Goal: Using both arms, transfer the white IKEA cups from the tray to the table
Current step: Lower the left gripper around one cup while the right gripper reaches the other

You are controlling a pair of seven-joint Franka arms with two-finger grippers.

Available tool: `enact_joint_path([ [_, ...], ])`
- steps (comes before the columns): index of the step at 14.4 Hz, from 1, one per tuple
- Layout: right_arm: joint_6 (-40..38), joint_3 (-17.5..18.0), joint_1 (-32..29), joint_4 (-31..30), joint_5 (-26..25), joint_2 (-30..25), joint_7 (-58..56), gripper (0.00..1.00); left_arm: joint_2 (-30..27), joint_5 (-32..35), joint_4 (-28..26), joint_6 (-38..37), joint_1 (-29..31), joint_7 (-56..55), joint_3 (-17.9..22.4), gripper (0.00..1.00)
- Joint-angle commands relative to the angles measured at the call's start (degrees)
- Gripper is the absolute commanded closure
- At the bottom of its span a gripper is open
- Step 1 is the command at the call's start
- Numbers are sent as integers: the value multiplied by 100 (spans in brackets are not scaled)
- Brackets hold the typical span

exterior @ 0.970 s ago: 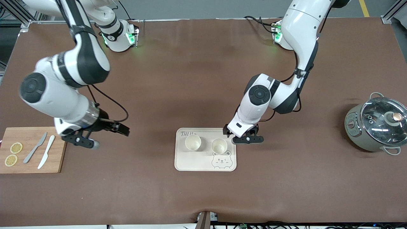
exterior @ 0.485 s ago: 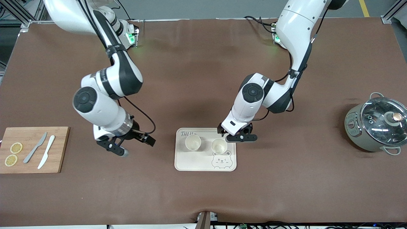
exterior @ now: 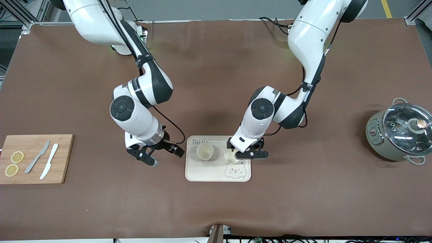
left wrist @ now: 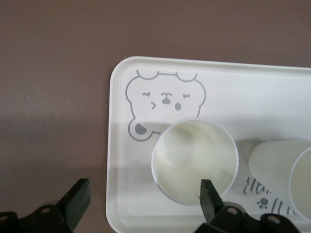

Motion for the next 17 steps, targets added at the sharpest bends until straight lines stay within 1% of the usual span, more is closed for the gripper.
enact_joint_path([
  [1, 122, -60, 130, 199, 39, 238, 124, 0, 256, 75, 435, -182, 2, 133, 54, 0],
  [4, 246, -60, 201, 199, 39, 370, 168, 0, 432, 75, 532, -51, 3, 230, 168, 0],
  [7, 500, -60, 341, 199, 47, 528, 168, 0, 616, 75, 515, 117, 11, 274, 169, 0],
  [8, 518, -60, 394, 199, 39, 564, 168, 0, 660, 75, 497, 274, 11, 274, 169, 0],
  [11, 553, -60, 517, 190, 39, 696, 168, 0, 669, 66, 462, 381, 3, 248, 160, 0],
  [12, 580, -60, 552, 190, 39, 713, 168, 0, 669, -4, 462, 381, -32, 65, 160, 14],
  [13, 589, -60, 561, 190, 47, 722, 168, 0, 652, -22, 471, 381, -94, -468, 160, 87],
  [14, 597, -60, 605, 181, 47, 748, 168, 0, 643, 65, 462, 389, -112, -804, 160, 100],
  [17, 754, -60, 667, 164, 56, 819, 168, 0, 635, 75, 462, 389, -182, -912, 160, 100],
])
